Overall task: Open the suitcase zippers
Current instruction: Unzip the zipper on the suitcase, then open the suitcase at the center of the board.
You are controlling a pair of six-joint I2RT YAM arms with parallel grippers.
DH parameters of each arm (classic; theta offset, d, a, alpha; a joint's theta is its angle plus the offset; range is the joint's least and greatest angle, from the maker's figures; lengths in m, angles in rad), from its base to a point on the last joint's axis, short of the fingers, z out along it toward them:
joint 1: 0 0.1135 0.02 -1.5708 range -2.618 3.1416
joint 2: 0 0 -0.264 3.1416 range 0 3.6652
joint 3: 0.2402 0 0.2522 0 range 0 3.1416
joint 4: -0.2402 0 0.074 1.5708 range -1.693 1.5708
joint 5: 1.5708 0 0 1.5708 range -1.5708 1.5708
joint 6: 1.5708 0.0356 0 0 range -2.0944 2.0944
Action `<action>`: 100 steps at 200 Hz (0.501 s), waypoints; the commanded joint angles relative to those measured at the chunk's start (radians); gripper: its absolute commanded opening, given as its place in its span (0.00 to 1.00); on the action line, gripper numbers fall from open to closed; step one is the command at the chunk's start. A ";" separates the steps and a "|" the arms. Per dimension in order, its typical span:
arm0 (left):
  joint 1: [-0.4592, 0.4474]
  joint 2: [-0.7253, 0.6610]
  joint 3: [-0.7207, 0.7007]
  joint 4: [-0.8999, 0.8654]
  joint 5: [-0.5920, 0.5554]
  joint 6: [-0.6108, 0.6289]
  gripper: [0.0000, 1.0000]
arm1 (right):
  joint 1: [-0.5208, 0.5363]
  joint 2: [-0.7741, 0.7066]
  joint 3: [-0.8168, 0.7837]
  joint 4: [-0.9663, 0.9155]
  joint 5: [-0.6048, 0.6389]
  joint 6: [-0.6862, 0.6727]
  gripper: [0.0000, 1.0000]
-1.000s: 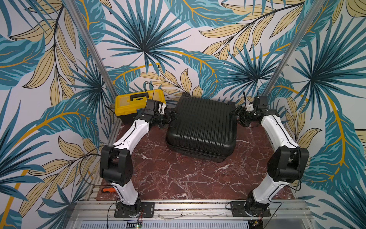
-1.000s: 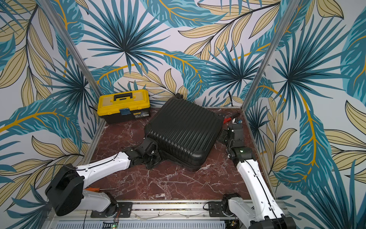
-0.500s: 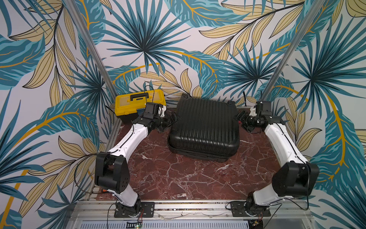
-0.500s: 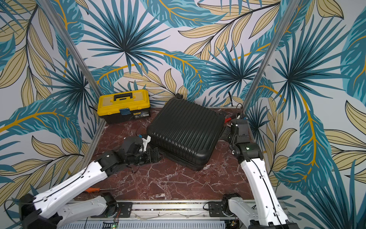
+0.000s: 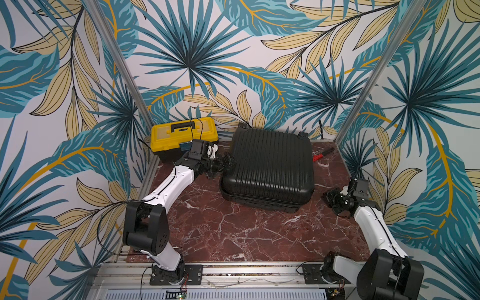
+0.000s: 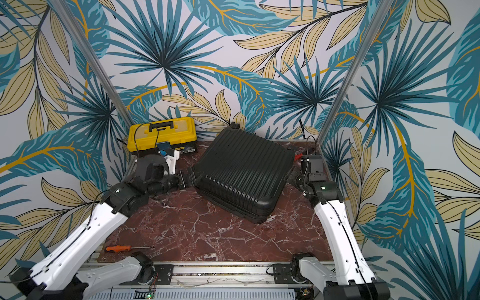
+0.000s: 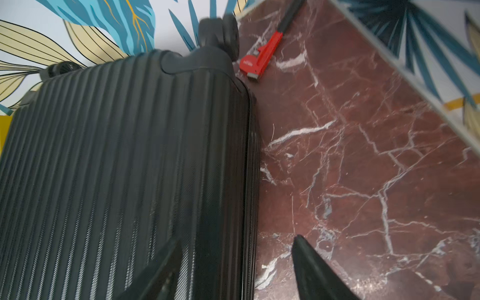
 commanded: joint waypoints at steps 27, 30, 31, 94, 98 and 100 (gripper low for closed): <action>-0.118 0.012 -0.002 -0.067 -0.010 0.026 0.00 | 0.160 -0.384 -0.054 -0.305 0.435 0.238 0.50; -0.127 0.014 0.000 -0.058 -0.013 0.016 0.00 | 0.160 -0.399 -0.039 -0.346 0.462 0.271 0.49; -0.130 0.014 0.001 -0.055 -0.014 0.013 0.00 | 0.159 -0.404 -0.034 -0.359 0.470 0.280 0.49; -0.344 0.043 0.118 0.056 -0.049 0.032 0.60 | 0.156 -0.297 0.309 -0.794 0.492 0.336 0.48; -0.347 0.022 0.124 0.027 -0.063 0.061 0.64 | 0.156 -0.292 0.334 -0.822 0.500 0.342 0.49; -0.347 0.009 0.128 0.013 -0.068 0.078 0.66 | 0.156 -0.289 0.340 -0.834 0.503 0.350 0.50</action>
